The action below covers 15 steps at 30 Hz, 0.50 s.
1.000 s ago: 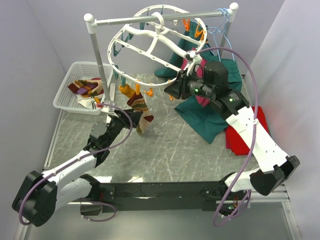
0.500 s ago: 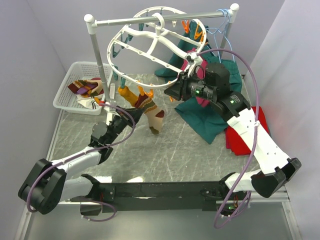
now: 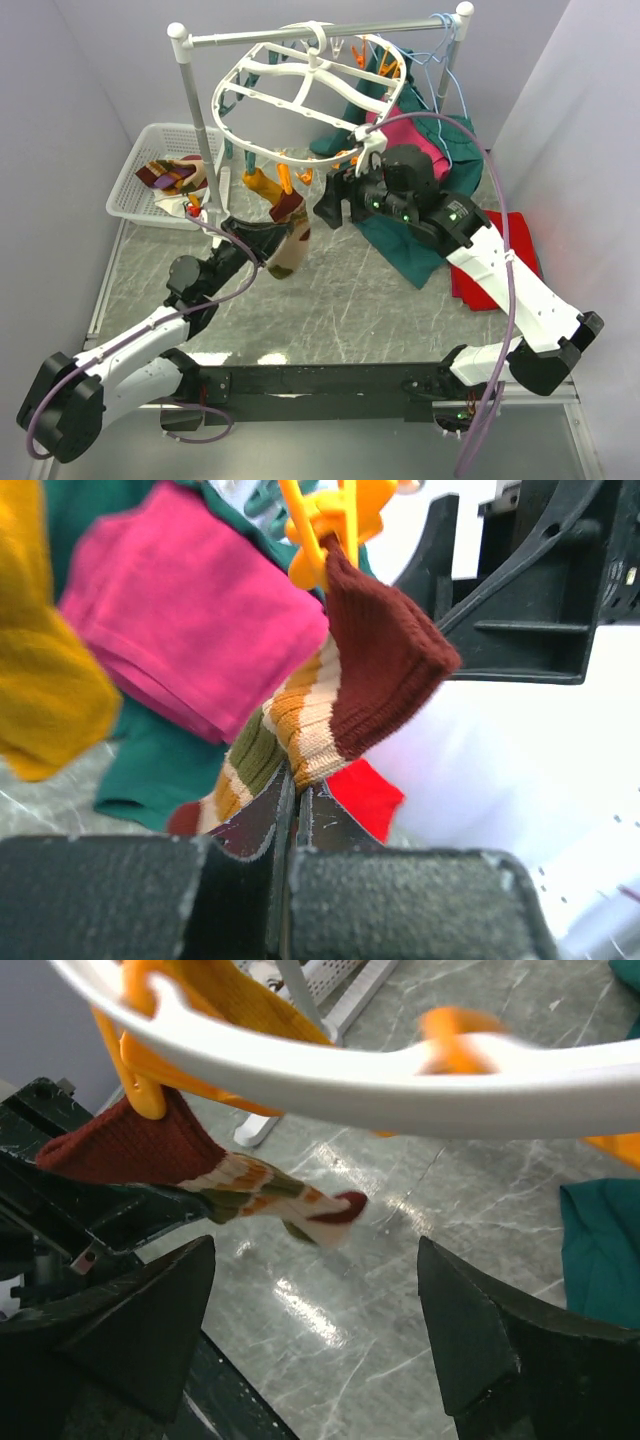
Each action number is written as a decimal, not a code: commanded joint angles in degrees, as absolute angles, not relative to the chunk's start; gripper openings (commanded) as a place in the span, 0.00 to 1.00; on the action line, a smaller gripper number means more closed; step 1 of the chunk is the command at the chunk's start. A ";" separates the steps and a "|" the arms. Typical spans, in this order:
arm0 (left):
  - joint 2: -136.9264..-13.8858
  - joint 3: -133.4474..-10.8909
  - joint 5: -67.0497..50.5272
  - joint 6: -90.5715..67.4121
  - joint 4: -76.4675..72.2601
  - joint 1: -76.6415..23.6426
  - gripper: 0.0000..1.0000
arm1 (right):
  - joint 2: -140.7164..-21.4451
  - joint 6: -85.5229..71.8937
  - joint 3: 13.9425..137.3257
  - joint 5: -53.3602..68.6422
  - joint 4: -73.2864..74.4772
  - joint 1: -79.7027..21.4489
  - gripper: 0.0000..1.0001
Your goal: Remove the socks clipped to the hanger
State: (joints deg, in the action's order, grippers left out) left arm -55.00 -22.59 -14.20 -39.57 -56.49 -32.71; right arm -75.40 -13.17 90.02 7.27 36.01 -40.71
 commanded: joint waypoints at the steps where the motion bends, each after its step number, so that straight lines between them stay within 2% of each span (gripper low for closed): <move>1: -52.21 -24.87 -19.51 -41.22 -51.95 -33.22 0.01 | -71.64 -12.30 90.45 0.88 37.18 -44.29 0.94; 6: -48.96 -24.96 -22.41 -43.41 -47.91 -33.22 0.01 | -66.37 -12.39 79.50 4.82 32.53 -47.81 1.00; 11: -45.36 -25.57 -23.64 -45.35 -45.36 -33.22 0.01 | -62.23 -14.50 65.85 11.95 20.06 -49.04 1.00; 15: -44.65 -26.54 -24.69 -46.67 -44.12 -33.14 0.01 | -62.40 -14.59 58.46 11.60 12.49 -51.41 1.00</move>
